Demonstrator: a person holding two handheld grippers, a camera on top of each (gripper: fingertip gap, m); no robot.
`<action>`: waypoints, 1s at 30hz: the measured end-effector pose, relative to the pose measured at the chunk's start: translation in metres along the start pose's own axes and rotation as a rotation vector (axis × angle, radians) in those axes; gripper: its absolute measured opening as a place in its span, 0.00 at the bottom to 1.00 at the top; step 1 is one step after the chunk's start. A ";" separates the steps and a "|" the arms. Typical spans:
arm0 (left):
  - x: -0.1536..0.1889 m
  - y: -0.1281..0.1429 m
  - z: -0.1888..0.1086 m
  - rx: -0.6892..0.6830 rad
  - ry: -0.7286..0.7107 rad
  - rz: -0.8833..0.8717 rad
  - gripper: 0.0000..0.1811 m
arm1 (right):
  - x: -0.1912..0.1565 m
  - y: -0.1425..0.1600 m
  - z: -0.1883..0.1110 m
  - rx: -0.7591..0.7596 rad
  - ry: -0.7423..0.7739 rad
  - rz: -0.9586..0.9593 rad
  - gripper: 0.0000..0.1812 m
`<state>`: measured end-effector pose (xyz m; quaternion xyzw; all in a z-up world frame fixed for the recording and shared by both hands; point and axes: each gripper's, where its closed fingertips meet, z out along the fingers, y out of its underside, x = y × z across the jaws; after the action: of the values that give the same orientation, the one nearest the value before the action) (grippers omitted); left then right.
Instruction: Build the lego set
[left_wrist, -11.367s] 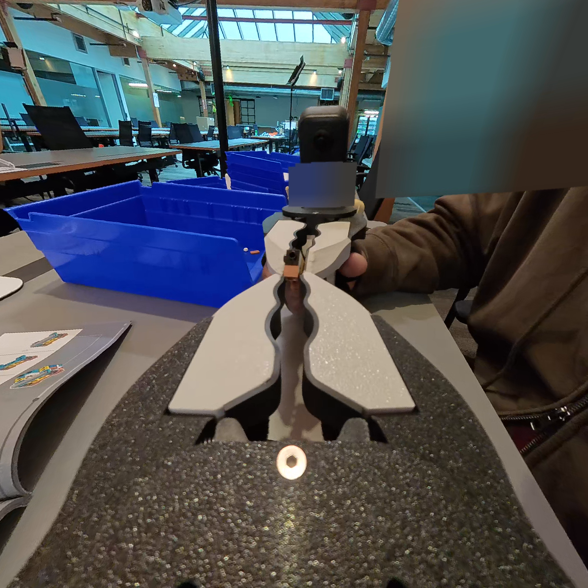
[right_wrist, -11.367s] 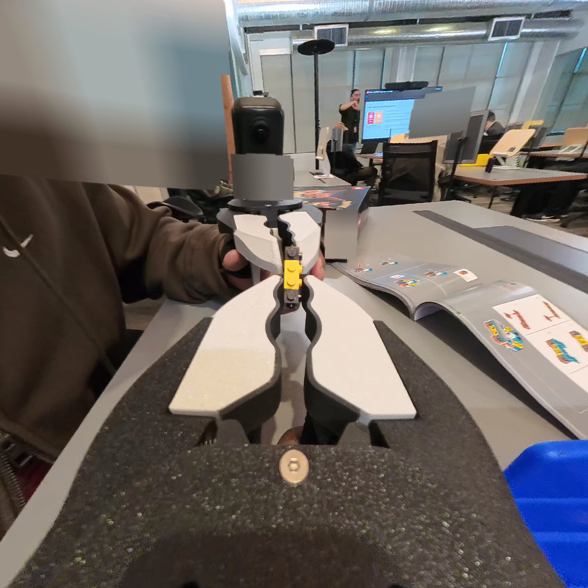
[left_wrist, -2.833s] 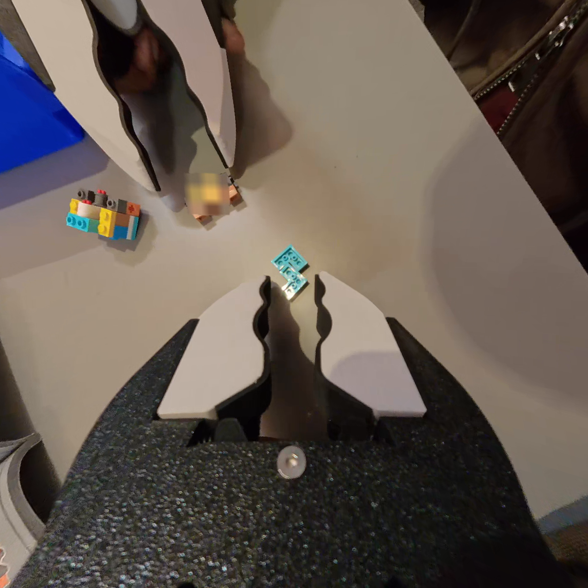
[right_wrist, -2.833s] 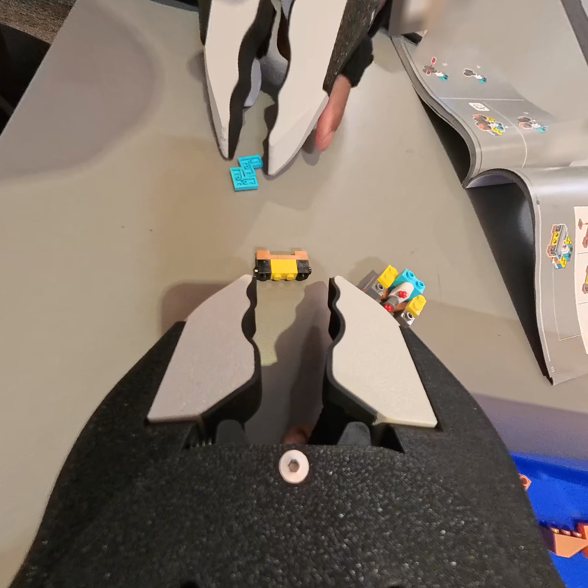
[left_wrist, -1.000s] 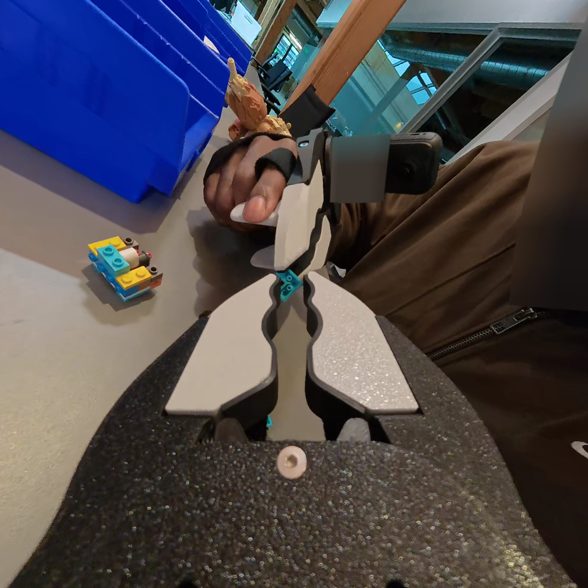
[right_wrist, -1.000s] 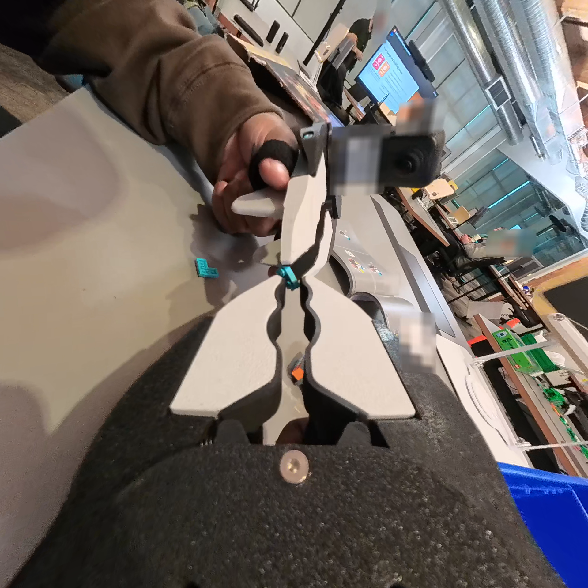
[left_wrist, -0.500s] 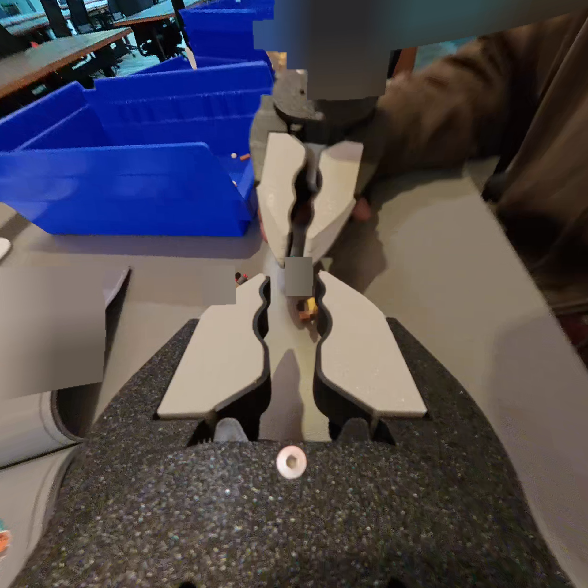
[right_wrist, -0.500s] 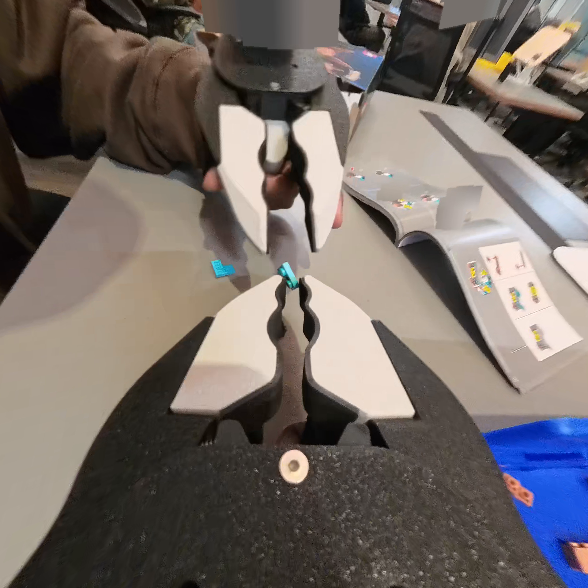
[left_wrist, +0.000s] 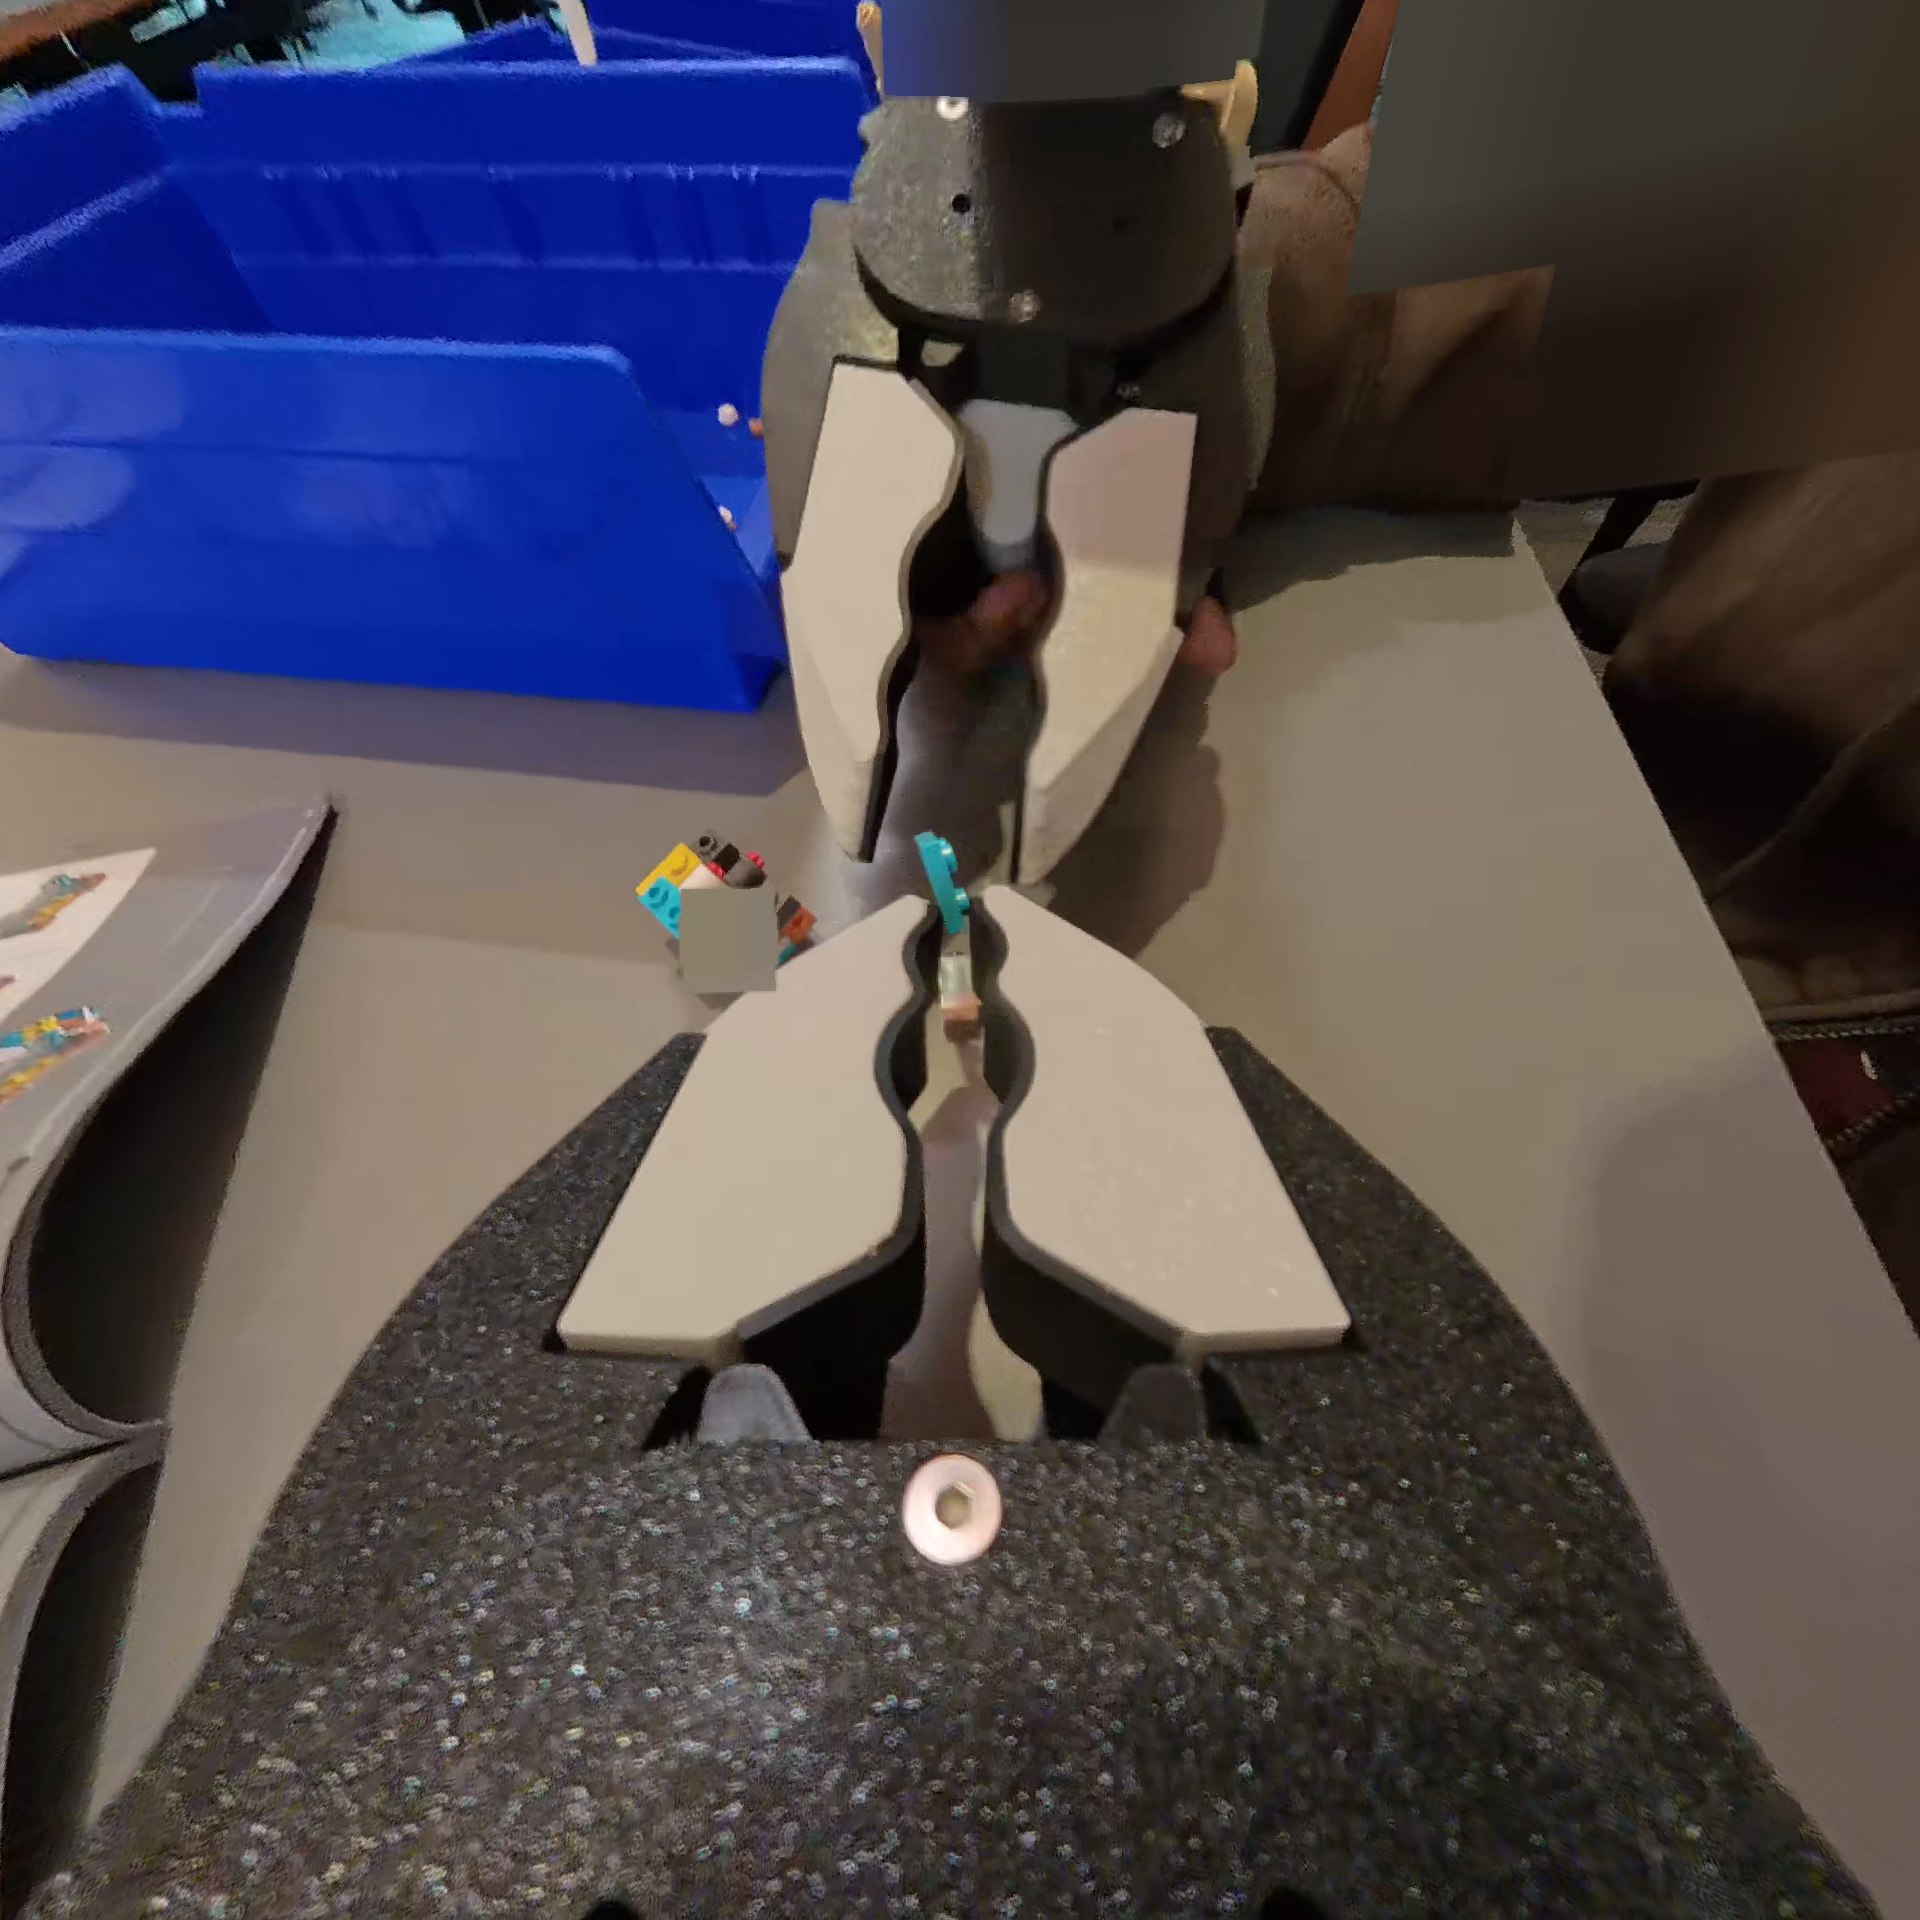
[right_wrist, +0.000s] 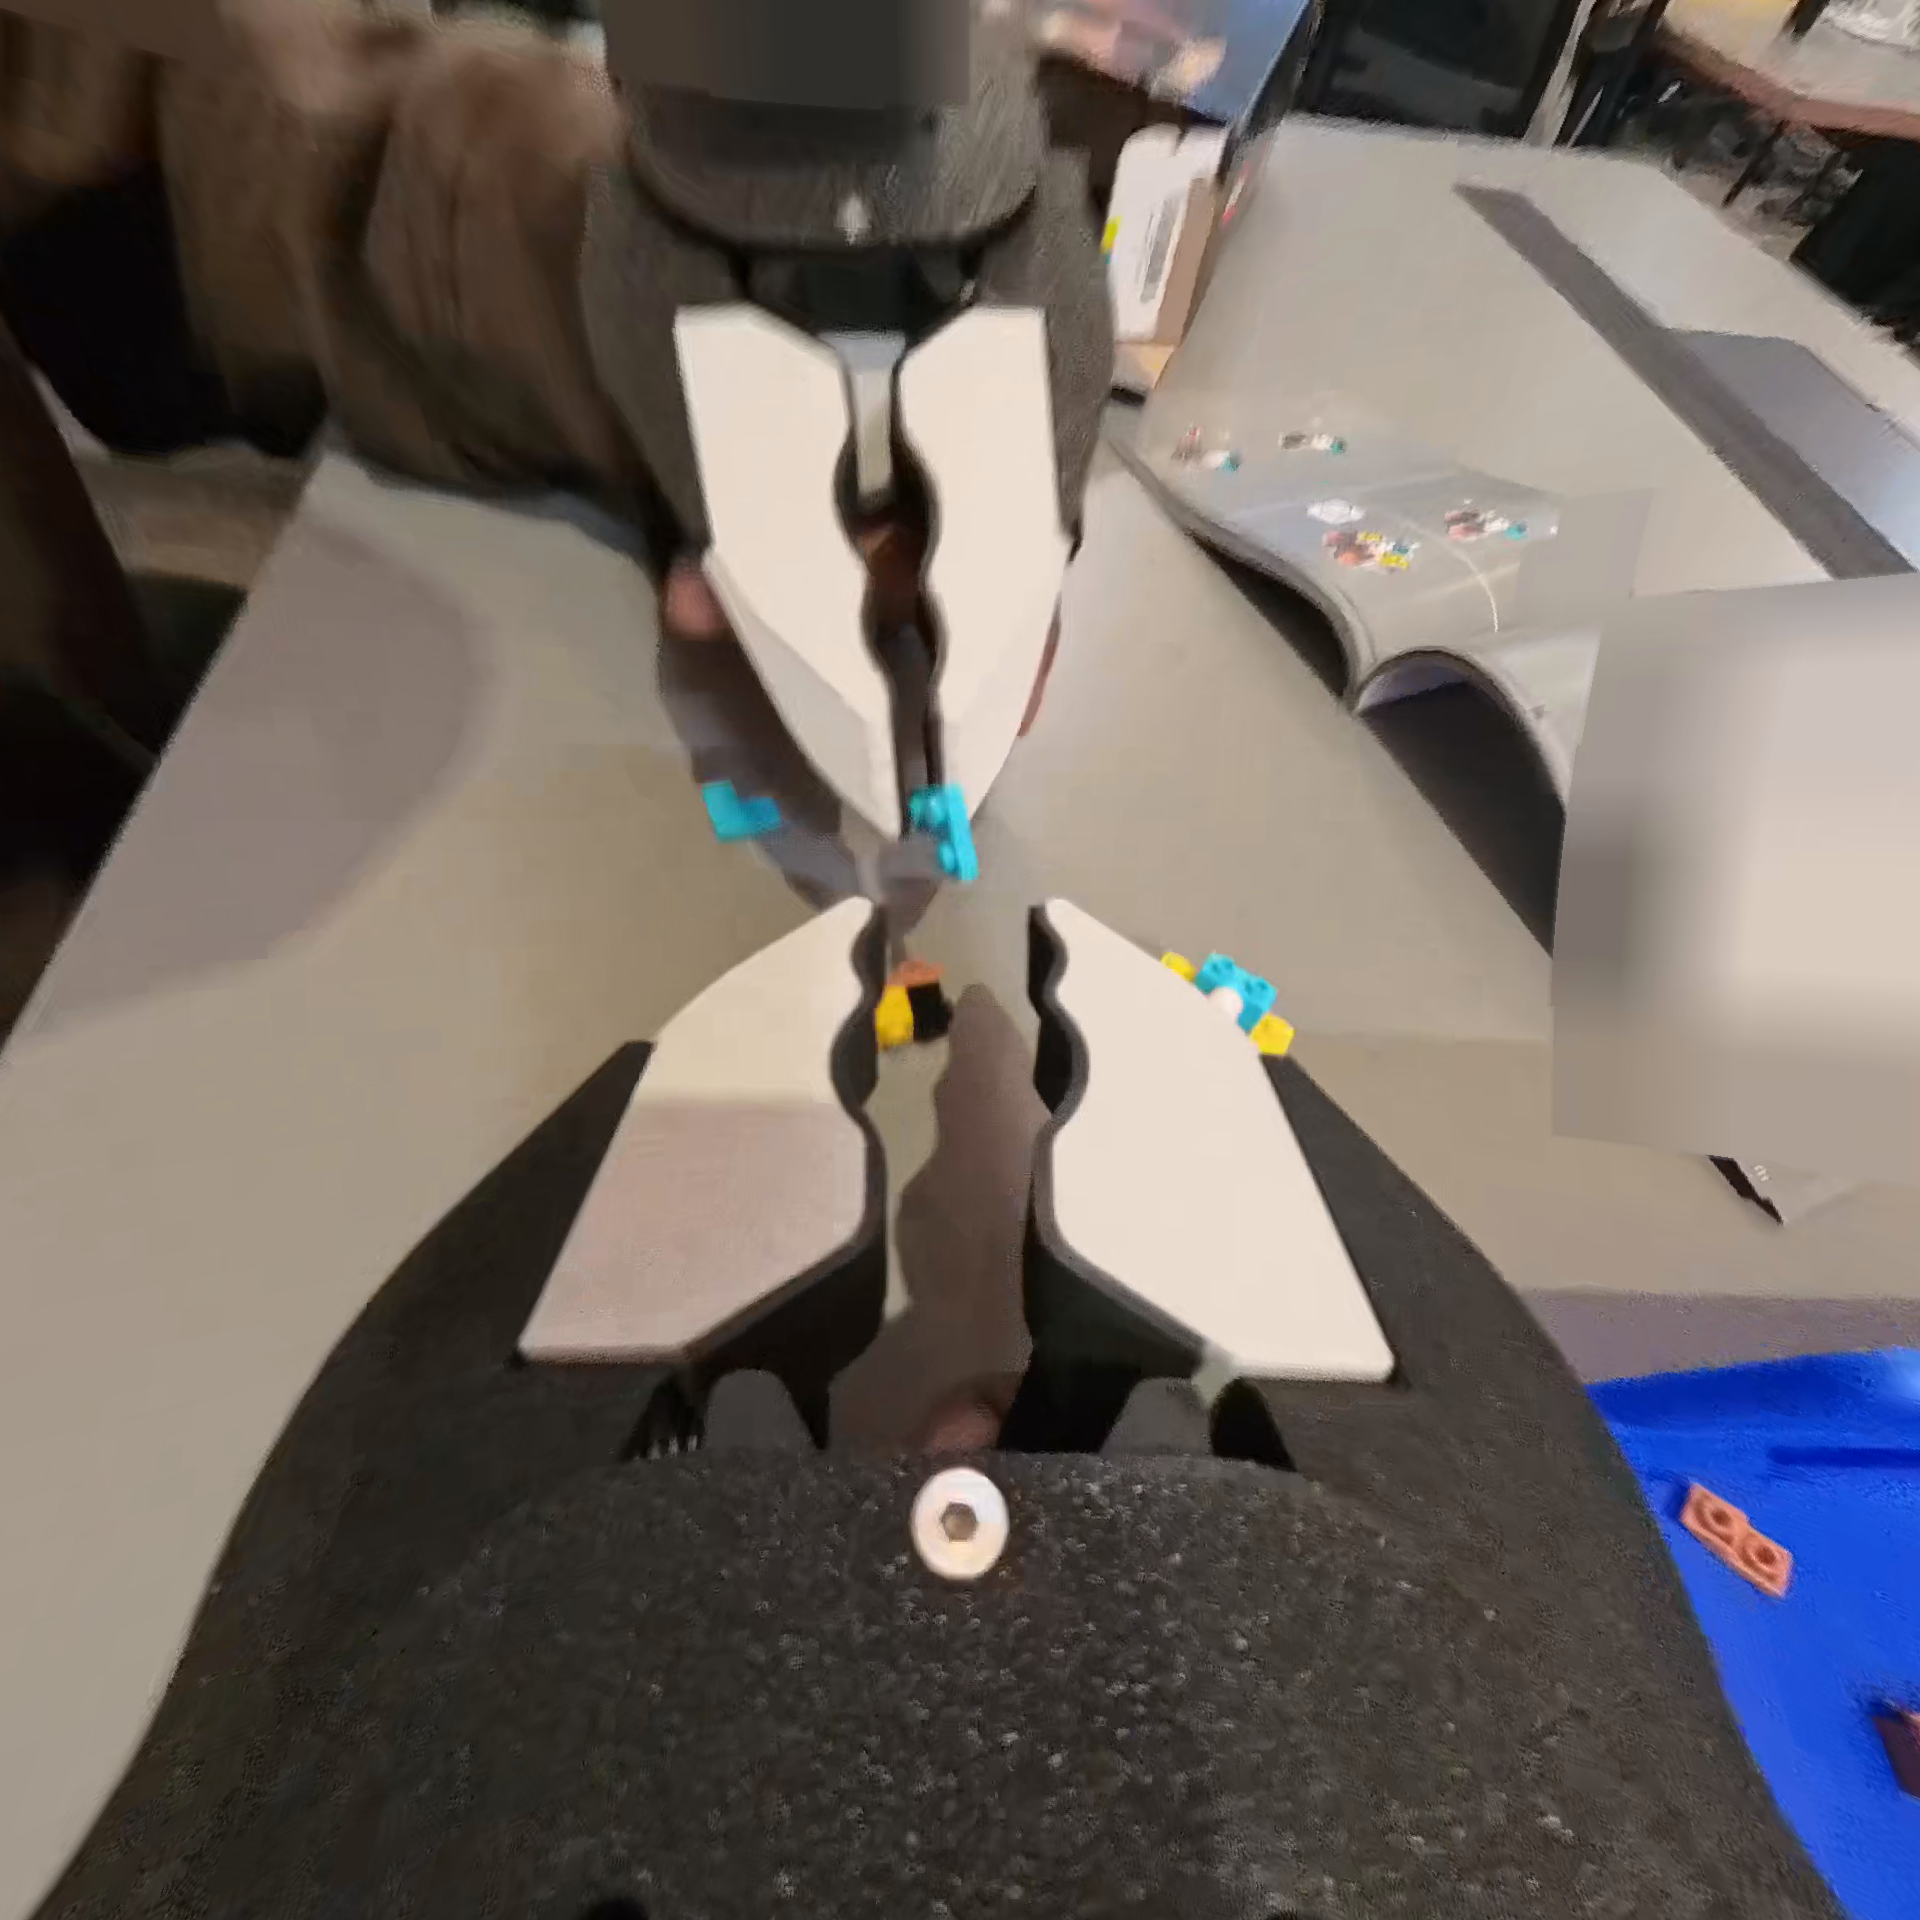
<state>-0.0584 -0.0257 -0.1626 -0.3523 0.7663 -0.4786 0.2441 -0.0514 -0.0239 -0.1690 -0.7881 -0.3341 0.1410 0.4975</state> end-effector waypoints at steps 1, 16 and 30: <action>0.001 0.004 -0.001 -0.021 0.019 -0.022 0.03 | -0.002 0.007 0.001 -0.045 -0.013 -0.020 0.17; 0.011 0.037 -0.006 -0.225 0.122 -0.257 0.03 | -0.019 0.034 0.023 -0.304 -0.095 -0.037 0.20; -0.010 0.036 -0.014 -0.253 -0.055 -0.019 0.18 | -0.005 0.007 0.018 -0.288 -0.028 0.323 0.20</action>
<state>-0.0733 0.0002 -0.1884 -0.4006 0.8102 -0.3706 0.2140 -0.0619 -0.0168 -0.1843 -0.8922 -0.2272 0.1804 0.3461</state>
